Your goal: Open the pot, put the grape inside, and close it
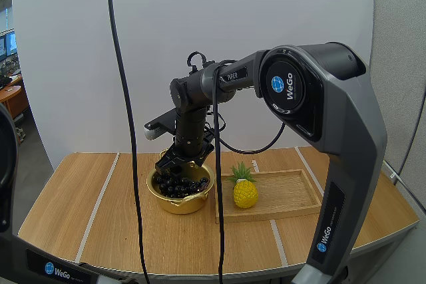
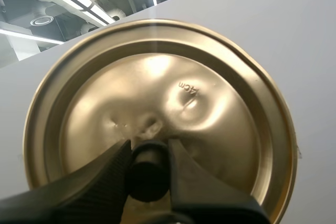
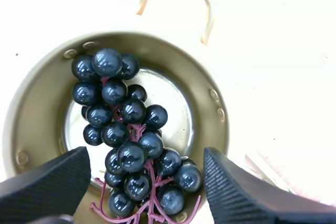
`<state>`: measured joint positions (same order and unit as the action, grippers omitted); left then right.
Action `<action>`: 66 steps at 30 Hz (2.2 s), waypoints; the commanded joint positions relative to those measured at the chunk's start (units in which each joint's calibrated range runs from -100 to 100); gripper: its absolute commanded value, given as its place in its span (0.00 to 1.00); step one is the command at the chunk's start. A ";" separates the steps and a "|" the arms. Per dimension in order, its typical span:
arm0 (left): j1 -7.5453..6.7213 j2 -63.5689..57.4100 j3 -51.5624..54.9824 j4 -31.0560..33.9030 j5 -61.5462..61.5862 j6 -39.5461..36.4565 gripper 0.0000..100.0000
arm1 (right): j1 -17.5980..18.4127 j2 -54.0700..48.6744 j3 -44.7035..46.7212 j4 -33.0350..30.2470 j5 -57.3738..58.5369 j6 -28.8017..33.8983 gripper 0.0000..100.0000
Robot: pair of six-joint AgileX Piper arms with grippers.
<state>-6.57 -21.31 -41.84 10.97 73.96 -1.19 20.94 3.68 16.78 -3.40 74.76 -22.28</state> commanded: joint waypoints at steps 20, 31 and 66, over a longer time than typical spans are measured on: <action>0.06 -0.36 -0.38 0.79 -2.51 -0.54 0.00 | -0.26 -18.85 -0.69 0.05 5.43 -0.17 1.00; 0.06 -0.36 -0.38 0.79 -2.51 -0.54 0.00 | -0.84 -31.30 -0.69 -1.54 14.98 0.26 1.00; 0.06 -0.36 -0.38 0.79 -2.51 -0.54 0.00 | -24.69 -53.26 -0.56 3.40 25.24 0.05 0.00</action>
<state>-6.57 -21.31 -41.84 10.97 73.96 -1.19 -2.69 -45.06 16.53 0.41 99.43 -22.14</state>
